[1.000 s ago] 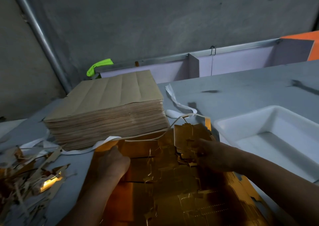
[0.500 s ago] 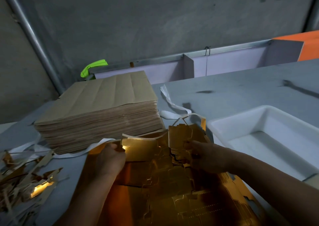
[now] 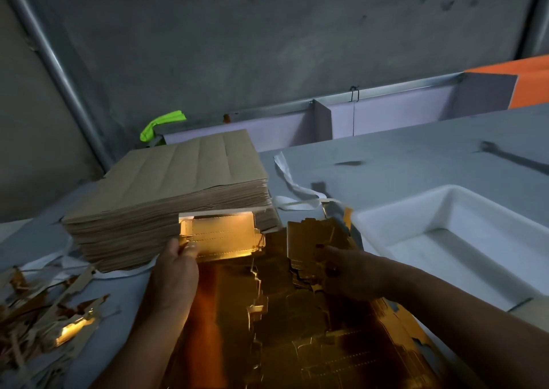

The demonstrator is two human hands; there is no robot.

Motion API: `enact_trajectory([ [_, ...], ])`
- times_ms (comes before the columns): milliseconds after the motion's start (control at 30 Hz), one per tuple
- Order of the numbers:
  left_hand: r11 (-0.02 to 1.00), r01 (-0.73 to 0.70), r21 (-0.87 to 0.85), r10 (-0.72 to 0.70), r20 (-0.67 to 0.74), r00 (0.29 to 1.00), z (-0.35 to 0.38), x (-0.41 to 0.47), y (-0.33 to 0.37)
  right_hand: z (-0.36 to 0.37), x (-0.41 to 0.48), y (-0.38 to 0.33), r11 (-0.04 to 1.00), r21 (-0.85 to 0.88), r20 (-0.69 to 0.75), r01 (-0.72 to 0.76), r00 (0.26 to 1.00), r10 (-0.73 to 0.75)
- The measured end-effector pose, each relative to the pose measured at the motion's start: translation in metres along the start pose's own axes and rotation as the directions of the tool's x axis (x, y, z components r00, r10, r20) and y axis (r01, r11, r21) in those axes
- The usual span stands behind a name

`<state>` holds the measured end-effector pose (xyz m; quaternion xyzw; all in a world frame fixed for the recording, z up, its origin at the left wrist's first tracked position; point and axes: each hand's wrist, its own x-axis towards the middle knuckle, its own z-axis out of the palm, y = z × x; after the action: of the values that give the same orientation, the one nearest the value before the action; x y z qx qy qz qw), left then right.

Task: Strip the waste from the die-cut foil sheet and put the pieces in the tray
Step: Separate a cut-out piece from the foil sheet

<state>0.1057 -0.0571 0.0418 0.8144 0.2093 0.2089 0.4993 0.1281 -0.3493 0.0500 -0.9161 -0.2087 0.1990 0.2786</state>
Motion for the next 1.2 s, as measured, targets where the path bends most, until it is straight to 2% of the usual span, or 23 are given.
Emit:
enact_trajectory([
  [333, 0.965, -0.009, -0.262, 0.007, -0.007, 1.000, -0.008, -0.012, 0.027, -0.002, -0.001, -0.003, 1.000, -0.009, -0.034, -0.015, 0.999, 0.015],
  [433, 0.952, 0.004, -0.307, 0.006, 0.031, 0.999, -0.001, -0.014, 0.032, -0.003, -0.001, -0.004, 0.999, -0.015, -0.126, -0.032, 0.992, 0.030],
  [533, 0.952, -0.004, -0.307, 0.029, 0.074, 0.997, 0.010, -0.017, 0.036, -0.005, -0.002, -0.007, 1.000, -0.003, -0.263, 0.011, 0.965, -0.011],
  [633, 0.963, -0.021, -0.268, 0.055, 0.118, 0.992, 0.023, -0.019, 0.037, -0.006, -0.004, -0.011, 0.979, 0.184, -0.364, 0.093, 0.931, -0.020],
  [733, 0.969, -0.038, -0.244, 0.076, 0.148, 0.986, 0.037, -0.023, 0.037, -0.009, -0.009, -0.017, 0.845, 0.511, -0.310, 0.155, 0.951, 0.013],
  [800, 0.970, -0.056, -0.238, 0.093, 0.150, 0.984, 0.045, -0.028, 0.034, -0.011, -0.012, -0.020, 0.779, 0.602, -0.279, 0.174, 0.960, 0.001],
  [967, 0.970, -0.151, -0.189, 0.168, 0.078, 0.983, 0.066, -0.042, 0.017, -0.009, -0.010, -0.020, 0.867, 0.495, -0.241, 0.054, 0.967, 0.077],
  [1200, 0.969, -0.183, -0.166, 0.182, -0.022, 0.983, 0.084, -0.051, -0.006, -0.010, -0.008, -0.019, 0.901, 0.433, -0.187, -0.020, 0.976, 0.112],
])
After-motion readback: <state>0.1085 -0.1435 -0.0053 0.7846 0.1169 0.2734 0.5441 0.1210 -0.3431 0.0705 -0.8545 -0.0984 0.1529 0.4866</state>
